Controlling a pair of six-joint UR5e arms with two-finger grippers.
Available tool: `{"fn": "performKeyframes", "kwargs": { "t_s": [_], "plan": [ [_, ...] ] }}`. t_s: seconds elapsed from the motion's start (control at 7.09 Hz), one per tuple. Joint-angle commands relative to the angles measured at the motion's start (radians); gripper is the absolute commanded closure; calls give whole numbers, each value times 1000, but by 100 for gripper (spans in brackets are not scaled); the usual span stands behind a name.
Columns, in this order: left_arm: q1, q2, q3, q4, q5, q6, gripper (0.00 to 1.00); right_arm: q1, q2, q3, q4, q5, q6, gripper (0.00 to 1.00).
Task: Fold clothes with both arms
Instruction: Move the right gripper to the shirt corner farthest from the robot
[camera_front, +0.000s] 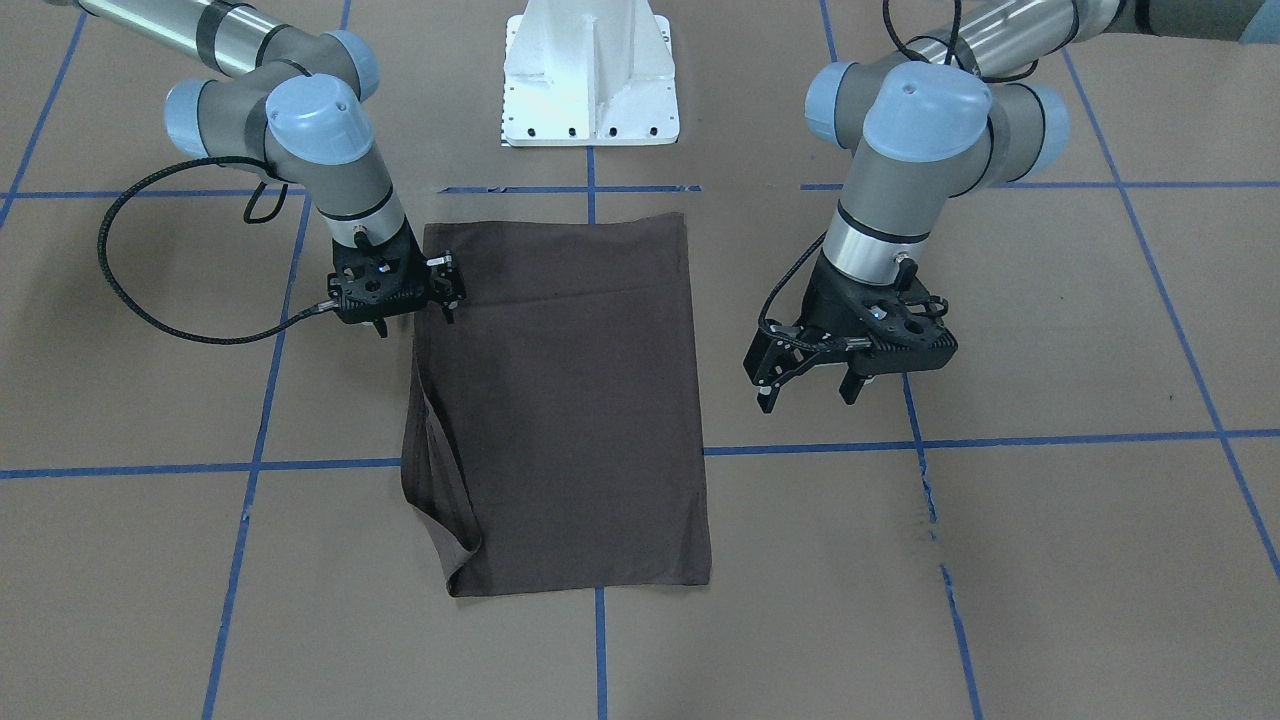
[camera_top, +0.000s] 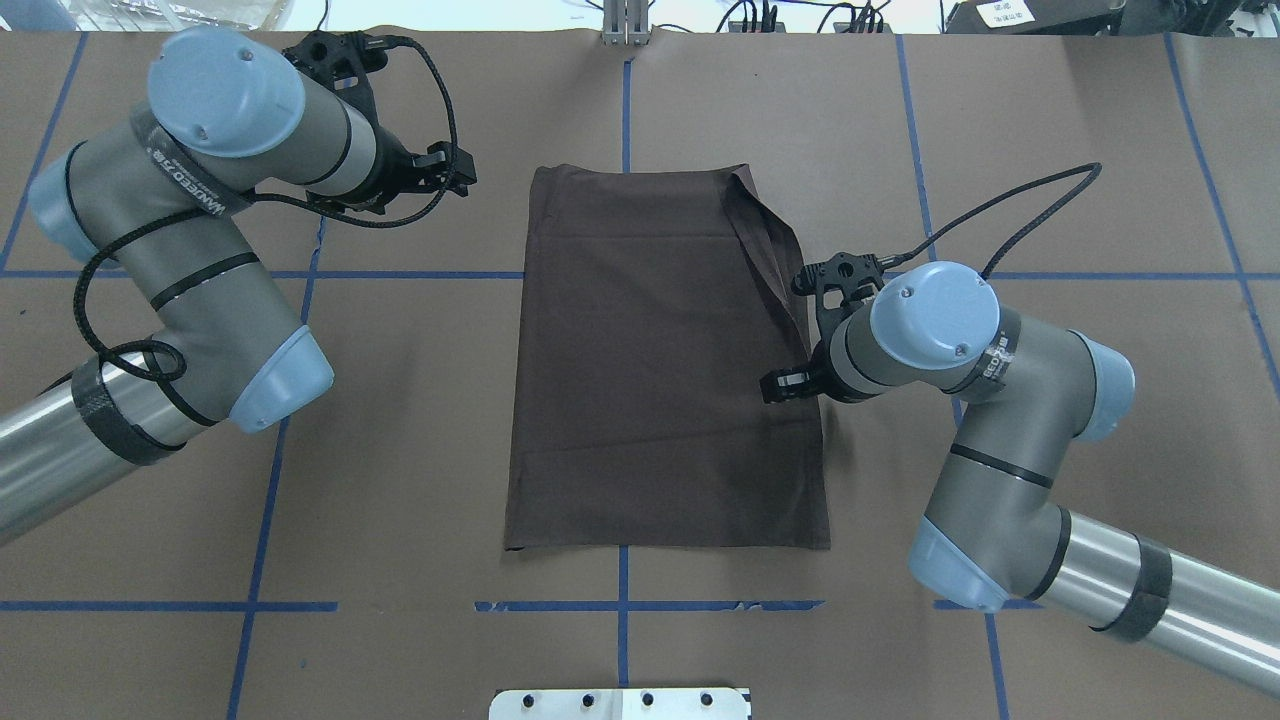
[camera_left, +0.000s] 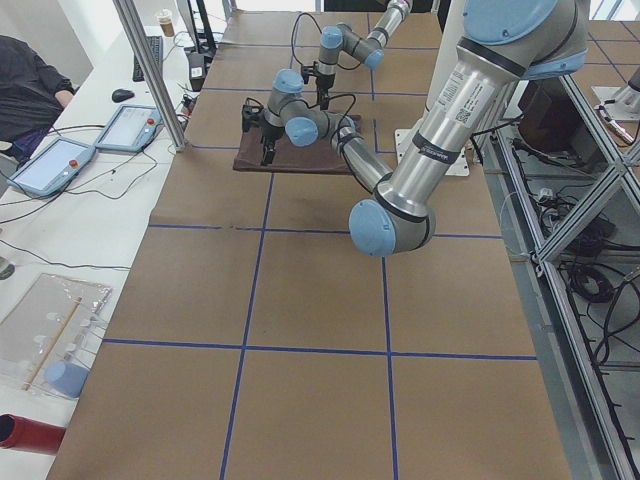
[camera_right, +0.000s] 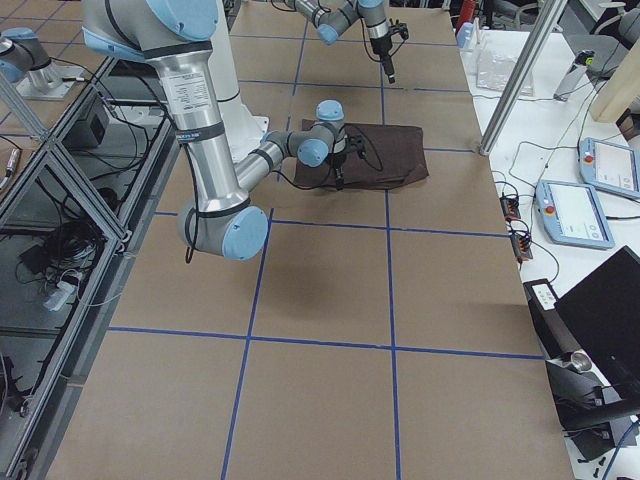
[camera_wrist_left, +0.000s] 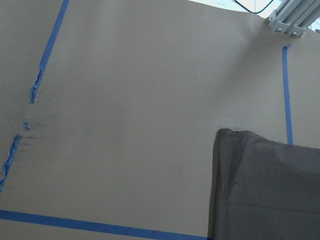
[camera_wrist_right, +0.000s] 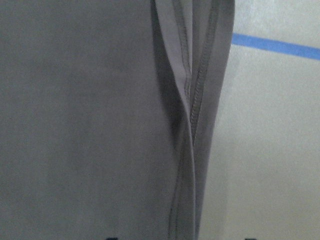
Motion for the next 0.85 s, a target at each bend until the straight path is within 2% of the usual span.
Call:
{"fn": "performKeyframes", "kwargs": {
  "t_s": [0.0, 0.71],
  "plan": [
    [-6, -3, -15, 1, 1, 0, 0, 31, 192, -183, -8, -12, -5, 0],
    [-18, -6, -93, 6, 1, 0, 0, 130, 263, -400, -1, -9, -258, 0]
  ]
}}
